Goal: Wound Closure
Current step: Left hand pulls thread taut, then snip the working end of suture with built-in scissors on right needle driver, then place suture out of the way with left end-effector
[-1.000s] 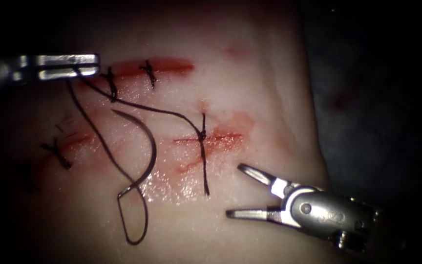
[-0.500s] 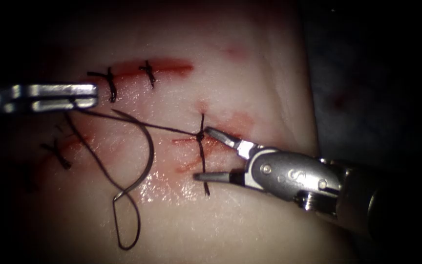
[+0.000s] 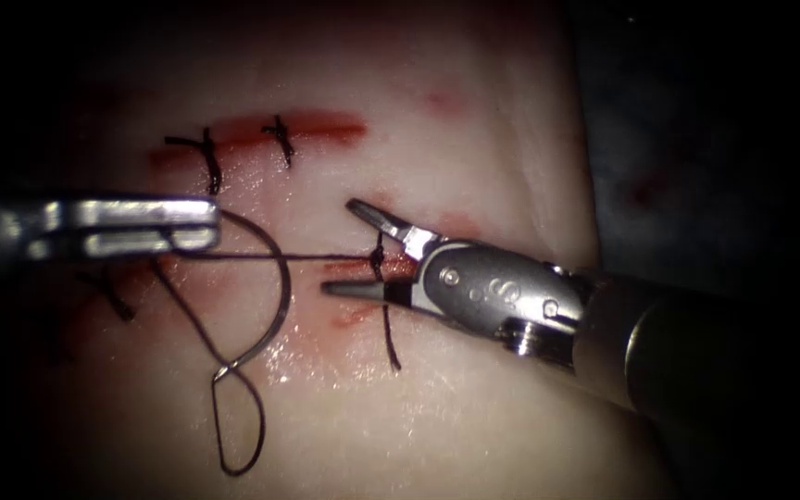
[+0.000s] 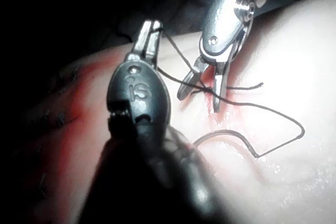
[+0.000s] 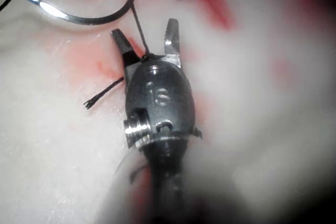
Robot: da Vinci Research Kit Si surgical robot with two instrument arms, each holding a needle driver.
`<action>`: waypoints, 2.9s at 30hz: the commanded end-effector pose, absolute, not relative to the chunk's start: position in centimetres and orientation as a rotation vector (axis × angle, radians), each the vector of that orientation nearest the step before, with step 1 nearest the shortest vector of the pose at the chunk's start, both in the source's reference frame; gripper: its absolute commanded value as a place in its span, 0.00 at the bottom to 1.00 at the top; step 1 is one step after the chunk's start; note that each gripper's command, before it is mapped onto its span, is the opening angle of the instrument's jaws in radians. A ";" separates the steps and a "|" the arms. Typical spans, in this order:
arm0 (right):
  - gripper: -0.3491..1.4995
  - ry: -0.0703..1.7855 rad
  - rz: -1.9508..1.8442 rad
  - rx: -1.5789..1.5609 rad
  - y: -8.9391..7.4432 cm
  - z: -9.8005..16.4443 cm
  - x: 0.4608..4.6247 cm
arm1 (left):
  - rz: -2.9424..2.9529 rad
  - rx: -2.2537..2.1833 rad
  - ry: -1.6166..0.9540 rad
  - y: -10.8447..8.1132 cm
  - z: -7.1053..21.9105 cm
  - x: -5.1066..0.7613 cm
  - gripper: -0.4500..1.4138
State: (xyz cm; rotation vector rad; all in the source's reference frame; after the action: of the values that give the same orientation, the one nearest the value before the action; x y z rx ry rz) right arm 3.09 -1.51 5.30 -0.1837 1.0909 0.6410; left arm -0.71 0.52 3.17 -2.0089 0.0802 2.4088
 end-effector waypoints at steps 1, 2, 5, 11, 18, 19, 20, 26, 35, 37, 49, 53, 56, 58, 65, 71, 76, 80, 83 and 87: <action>0.91 1.096 0.631 -0.187 -1.5 5.4 3.21 | 2.410 -2.016 0.080 0.6 3.2 -0.75 0.00; 0.91 1.093 0.622 -0.196 -1.5 5.4 3.23 | 2.412 -2.019 0.077 0.6 3.2 -0.75 0.00; 0.90 1.094 0.623 -0.198 -1.5 5.4 3.28 | 2.410 -2.026 0.076 0.5 3.2 -0.74 0.00; 0.88 1.101 0.610 -0.197 -1.5 5.5 3.37 | 2.407 -2.032 0.075 0.5 3.1 -0.74 0.00; 0.86 1.107 0.597 -0.191 -1.5 5.5 3.44 | 2.409 -2.037 0.067 0.5 3.1 -0.76 0.00; 0.86 1.107 0.598 -0.191 -1.5 5.5 3.45 | 2.409 -2.038 0.067 0.5 3.1 -0.76 0.00; 0.86 1.109 0.597 -0.190 -1.5 5.5 3.45 | 2.409 -2.038 0.067 0.5 3.1 -0.76 0.00; 0.86 1.112 0.597 -0.180 -1.5 5.4 3.48 | 2.408 -2.040 0.068 0.5 3.1 -0.76 0.00; 0.86 1.119 0.589 -0.169 -1.4 5.3 3.49 | 2.406 -2.046 0.064 0.5 3.1 -0.78 0.00; 0.86 1.118 0.584 -0.171 -1.4 5.3 3.49 | 2.408 -2.043 0.066 0.5 3.1 -0.78 0.00; 0.84 1.126 0.577 -0.174 -1.4 5.3 3.53 | 2.412 -2.047 0.068 0.4 3.1 -0.79 0.00; 0.80 1.128 0.576 -0.172 -1.4 5.2 3.53 | 2.411 -2.049 0.067 0.4 3.1 -0.79 0.00; 0.76 1.131 0.574 -0.170 -1.4 5.2 3.53 | 2.411 -2.050 0.068 0.4 3.1 -0.79 0.00; 0.69 1.130 0.568 -0.174 -1.4 5.2 3.53 | 2.413 -2.046 0.069 0.4 3.1 -0.79 0.00; 0.00 1.162 0.518 -0.145 -1.5 5.3 3.52 | 2.423 -2.047 0.063 0.4 3.1 -0.79 0.00; 0.00 1.171 0.511 -0.139 -1.5 5.3 3.50 | 2.438 -2.044 0.060 0.3 3.1 -0.77 0.00; 0.65 1.197 0.509 -0.135 -1.6 5.2 3.35 | 2.457 -2.052 0.063 0.2 3.1 -0.71 0.00; 0.95 1.155 0.536 -0.147 -1.6 5.0 3.03 | 2.491 -2.049 0.023 -0.1 3.1 -0.69 0.00; 0.96 1.165 0.520 -0.121 -1.6 4.9 2.71 | 2.547 -2.037 -0.032 -0.3 3.2 -0.71 0.00; 0.99 1.164 0.515 -0.115 -1.7 4.7 2.30 | 2.573 -1.991 -0.113 -0.6 3.3 -0.79 0.42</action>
State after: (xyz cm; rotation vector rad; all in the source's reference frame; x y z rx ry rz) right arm 2.25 -1.69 4.61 -0.1165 1.1723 0.5130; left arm -0.78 -0.73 3.33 -1.9769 -0.1321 2.5734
